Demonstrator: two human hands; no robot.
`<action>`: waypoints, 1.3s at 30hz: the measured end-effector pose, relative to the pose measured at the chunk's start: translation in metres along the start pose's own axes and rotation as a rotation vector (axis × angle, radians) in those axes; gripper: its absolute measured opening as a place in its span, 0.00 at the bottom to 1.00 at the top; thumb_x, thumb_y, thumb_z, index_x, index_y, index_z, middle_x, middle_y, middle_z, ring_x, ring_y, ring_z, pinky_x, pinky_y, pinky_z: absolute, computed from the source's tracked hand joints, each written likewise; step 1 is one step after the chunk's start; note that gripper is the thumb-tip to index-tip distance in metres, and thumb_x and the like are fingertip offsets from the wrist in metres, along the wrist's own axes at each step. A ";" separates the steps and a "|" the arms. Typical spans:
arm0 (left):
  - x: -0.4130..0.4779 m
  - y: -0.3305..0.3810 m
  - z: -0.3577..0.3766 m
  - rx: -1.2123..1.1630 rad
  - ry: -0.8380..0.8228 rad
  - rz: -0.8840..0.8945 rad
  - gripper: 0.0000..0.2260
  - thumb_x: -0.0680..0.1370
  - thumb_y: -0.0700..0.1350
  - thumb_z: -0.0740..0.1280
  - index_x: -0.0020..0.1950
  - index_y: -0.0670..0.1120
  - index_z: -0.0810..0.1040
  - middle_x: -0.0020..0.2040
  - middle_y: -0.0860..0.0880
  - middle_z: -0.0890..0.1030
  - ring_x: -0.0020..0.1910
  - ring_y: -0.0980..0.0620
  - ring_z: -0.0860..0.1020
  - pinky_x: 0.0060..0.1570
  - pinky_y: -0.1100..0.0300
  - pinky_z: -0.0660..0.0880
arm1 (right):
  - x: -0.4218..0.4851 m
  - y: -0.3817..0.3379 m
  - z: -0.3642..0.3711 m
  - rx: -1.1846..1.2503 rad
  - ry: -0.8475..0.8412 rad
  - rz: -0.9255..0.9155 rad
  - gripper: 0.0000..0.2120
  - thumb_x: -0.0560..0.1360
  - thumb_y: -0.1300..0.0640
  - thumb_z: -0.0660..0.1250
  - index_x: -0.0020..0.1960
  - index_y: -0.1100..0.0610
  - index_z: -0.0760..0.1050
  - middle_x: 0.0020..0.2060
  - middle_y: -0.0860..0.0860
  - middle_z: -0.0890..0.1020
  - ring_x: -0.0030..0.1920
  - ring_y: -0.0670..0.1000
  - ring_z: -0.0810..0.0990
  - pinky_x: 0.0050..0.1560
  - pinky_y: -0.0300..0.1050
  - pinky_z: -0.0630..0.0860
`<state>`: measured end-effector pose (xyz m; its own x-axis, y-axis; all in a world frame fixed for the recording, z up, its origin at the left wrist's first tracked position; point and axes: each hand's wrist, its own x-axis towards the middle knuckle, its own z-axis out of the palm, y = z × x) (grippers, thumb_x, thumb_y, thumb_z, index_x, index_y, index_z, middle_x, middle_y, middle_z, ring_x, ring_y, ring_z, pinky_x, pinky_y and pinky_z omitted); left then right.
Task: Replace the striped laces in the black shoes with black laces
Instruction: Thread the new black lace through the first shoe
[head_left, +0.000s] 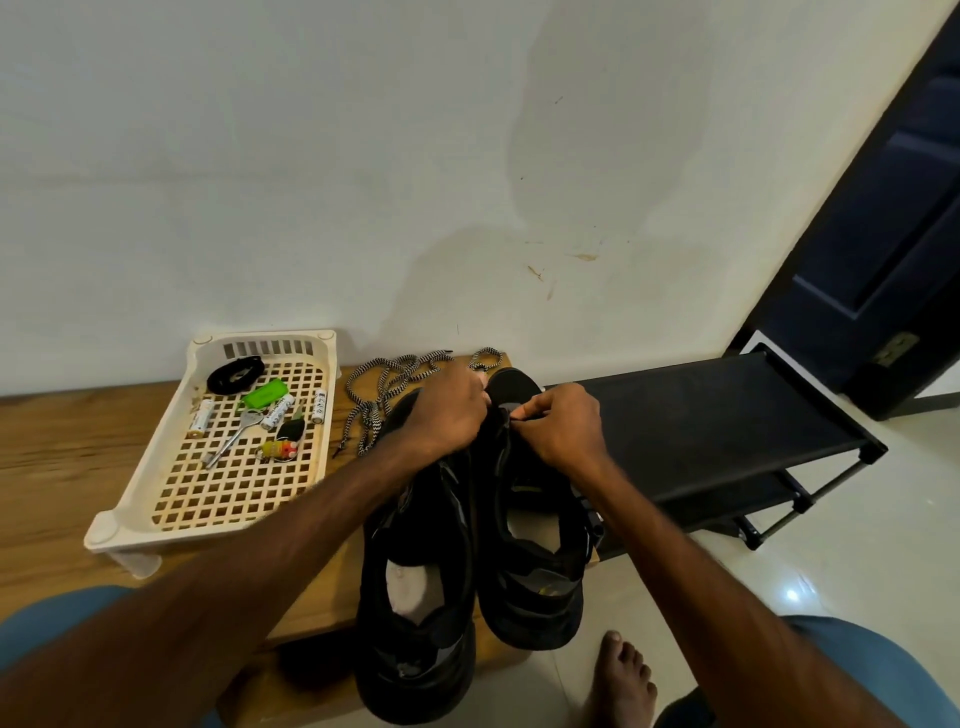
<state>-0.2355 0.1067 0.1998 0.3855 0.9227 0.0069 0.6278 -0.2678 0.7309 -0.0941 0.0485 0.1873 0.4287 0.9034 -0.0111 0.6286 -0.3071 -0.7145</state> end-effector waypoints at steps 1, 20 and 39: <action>0.003 -0.001 -0.009 -0.131 0.066 -0.011 0.13 0.85 0.38 0.57 0.49 0.34 0.79 0.46 0.37 0.85 0.45 0.41 0.85 0.49 0.45 0.82 | 0.000 0.000 -0.001 -0.005 -0.009 -0.004 0.01 0.75 0.60 0.76 0.47 0.57 0.87 0.40 0.49 0.84 0.44 0.45 0.82 0.49 0.42 0.82; 0.001 -0.002 -0.040 0.084 0.082 0.318 0.11 0.84 0.47 0.62 0.48 0.51 0.83 0.43 0.58 0.85 0.44 0.67 0.79 0.48 0.63 0.73 | 0.004 -0.002 -0.053 -0.010 -0.148 -0.131 0.15 0.79 0.50 0.72 0.35 0.54 0.81 0.28 0.49 0.82 0.26 0.40 0.77 0.37 0.39 0.75; -0.015 0.021 -0.048 -0.147 0.034 0.420 0.20 0.76 0.41 0.73 0.68 0.51 0.80 0.46 0.43 0.83 0.49 0.41 0.82 0.56 0.41 0.79 | -0.019 -0.052 -0.059 0.496 -0.395 -0.276 0.27 0.87 0.43 0.53 0.46 0.61 0.80 0.25 0.46 0.67 0.23 0.44 0.62 0.24 0.34 0.61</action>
<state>-0.2605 0.1007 0.2483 0.5621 0.7519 0.3446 0.3177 -0.5810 0.7494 -0.0964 0.0293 0.2660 -0.0317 0.9990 0.0307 0.2698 0.0381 -0.9622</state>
